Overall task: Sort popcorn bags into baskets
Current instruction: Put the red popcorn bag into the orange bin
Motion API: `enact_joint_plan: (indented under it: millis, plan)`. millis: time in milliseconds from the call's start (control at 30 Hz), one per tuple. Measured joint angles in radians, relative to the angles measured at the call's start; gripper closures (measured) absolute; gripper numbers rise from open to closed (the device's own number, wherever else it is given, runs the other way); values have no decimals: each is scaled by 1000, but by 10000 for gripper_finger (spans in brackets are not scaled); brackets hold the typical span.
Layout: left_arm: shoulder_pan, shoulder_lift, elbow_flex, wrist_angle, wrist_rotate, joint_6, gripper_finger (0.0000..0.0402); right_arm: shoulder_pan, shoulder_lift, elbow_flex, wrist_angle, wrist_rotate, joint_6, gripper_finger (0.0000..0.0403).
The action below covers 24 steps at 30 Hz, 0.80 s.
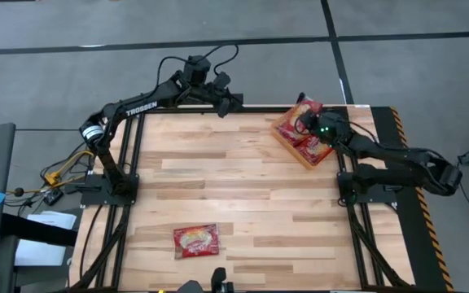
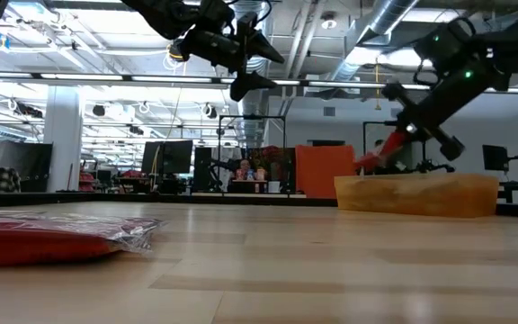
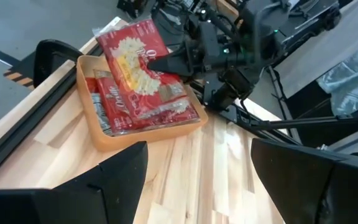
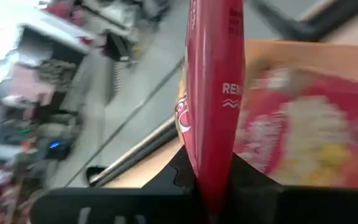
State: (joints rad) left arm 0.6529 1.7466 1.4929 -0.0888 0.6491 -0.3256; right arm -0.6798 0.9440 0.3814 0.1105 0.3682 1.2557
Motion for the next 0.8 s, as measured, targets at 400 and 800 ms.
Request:
enact_joint_plan:
  millis: [400, 800]
  plan:
    - [1, 0, 0, -29, -32, 25, 129, -1, 131, 0, 9, 15, -7, 338]
    - [2, 0, -1, -99, -20, 40, 129, -19, 202, 3, 128, -69, -85, 174]
